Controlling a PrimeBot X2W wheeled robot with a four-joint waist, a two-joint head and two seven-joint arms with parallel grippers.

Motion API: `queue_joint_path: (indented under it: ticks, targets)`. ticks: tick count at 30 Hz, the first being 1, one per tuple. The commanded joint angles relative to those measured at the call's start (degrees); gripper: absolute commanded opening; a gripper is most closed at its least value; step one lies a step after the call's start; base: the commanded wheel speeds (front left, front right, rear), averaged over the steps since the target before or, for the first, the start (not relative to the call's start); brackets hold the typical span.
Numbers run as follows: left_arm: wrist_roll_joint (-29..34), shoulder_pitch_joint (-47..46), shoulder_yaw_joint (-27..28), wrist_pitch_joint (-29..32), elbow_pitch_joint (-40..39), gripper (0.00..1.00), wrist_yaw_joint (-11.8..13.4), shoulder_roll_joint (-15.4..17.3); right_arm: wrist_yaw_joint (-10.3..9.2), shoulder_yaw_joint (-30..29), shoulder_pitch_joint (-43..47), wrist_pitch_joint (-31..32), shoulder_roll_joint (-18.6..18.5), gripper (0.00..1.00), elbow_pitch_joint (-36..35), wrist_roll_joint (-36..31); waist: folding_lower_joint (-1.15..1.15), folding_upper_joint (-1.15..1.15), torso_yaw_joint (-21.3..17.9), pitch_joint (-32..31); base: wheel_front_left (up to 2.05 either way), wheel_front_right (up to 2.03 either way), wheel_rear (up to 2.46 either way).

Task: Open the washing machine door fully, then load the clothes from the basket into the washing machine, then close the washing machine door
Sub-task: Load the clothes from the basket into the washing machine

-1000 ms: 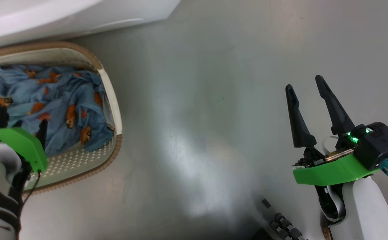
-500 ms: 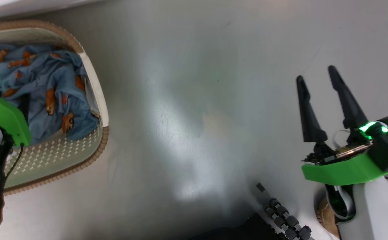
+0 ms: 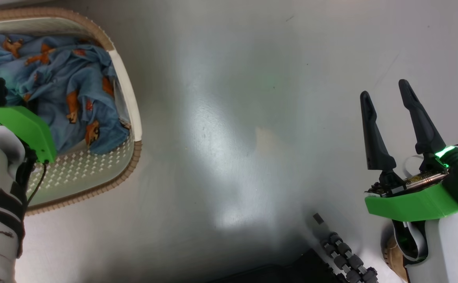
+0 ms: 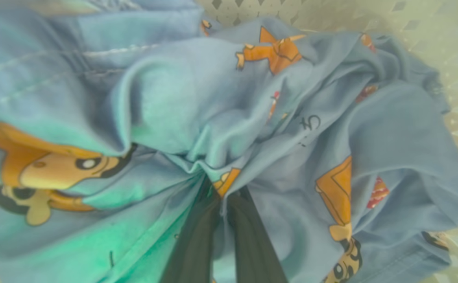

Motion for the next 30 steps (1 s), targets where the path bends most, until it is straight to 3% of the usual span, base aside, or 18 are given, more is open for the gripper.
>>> queue_joint_path:
  ticks: [1, 13, 20, 30]
  targets:
    - [0.1, 1.4, 0.6, -0.6, -0.1, 0.0, 0.4, 2.1, 0.16, 1.0, 2.1, -0.3, -0.5, 1.0, -0.8, -0.5, 0.0, 0.0, 0.2, 0.0, 0.0, 0.0, 0.0]
    - [-4.4, 9.8, 3.7, -7.2, -3.1, 0.0, 1.7, 0.0, 0.16, 1.8, -0.2, -0.3, 0.9, 1.0, 3.8, 0.5, 0.0, 0.0, 3.0, -9.2, 0.0, 0.0, 0.0]
    - [-5.8, 22.9, 8.3, -7.3, -20.4, 0.0, 5.2, -1.8, 0.16, 1.4, 1.7, -0.3, 1.4, 1.0, 6.4, 0.8, 0.0, 0.0, 4.4, -18.1, 0.0, 0.0, 0.0]
    - [-3.6, 42.6, 12.6, -7.3, -41.7, 0.0, 8.5, -8.1, 0.16, 1.4, 7.5, -0.3, 1.6, 1.0, 9.9, 1.0, 0.0, 0.0, 6.9, -32.7, 0.0, 0.0, 0.0]
